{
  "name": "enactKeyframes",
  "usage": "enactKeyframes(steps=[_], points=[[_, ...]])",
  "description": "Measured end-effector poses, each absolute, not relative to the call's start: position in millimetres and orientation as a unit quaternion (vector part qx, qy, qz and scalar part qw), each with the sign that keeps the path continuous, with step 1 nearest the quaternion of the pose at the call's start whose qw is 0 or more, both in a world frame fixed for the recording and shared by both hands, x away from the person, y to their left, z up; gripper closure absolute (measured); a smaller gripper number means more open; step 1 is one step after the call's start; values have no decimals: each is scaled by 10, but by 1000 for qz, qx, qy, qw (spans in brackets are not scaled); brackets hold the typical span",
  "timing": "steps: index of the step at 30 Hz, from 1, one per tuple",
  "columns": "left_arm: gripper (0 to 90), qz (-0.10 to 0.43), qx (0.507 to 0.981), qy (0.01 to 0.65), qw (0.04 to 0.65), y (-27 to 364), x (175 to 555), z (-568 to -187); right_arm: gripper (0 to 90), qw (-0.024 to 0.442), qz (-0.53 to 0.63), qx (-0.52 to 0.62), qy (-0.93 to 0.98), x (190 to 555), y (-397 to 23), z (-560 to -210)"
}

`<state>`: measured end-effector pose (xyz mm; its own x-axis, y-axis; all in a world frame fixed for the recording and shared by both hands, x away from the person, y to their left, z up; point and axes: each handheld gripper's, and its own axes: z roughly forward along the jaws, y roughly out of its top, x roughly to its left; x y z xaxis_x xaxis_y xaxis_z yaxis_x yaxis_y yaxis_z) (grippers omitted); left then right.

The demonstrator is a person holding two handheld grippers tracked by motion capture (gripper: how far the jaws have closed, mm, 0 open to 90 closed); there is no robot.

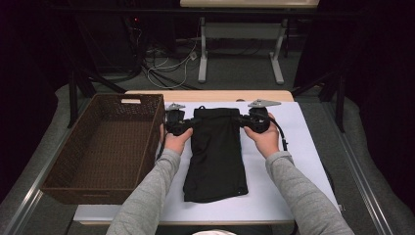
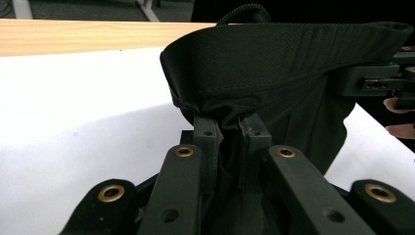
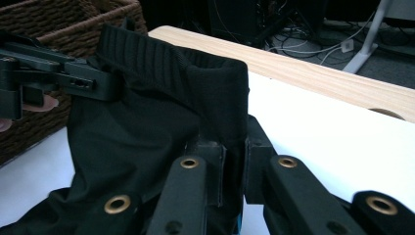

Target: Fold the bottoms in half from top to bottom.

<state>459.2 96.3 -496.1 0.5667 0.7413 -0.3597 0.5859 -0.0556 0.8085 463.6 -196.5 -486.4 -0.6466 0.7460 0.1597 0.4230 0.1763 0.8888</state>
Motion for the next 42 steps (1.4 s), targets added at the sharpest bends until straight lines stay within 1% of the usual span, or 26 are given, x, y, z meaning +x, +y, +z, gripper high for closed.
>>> enactKeyframes(steps=[8,19,26,36,42], points=[[816,78,725,455,512,1001,4487,-4965,829,156,516,381,751,4507,-1945,-4868],[817,85,716,448,529,1014,4331,-4993,828,159,527,371,747,4361,-1943,-4852],[816,82,718,436,537,1016,4207,-5008,828,154,534,365,747,4226,-1981,-4876],[816,77,720,425,543,1054,4027,-5045,828,163,538,345,751,4054,-1993,-4894],[816,72,721,421,545,1074,3906,-5096,828,159,543,343,750,3933,-1993,-4939]])
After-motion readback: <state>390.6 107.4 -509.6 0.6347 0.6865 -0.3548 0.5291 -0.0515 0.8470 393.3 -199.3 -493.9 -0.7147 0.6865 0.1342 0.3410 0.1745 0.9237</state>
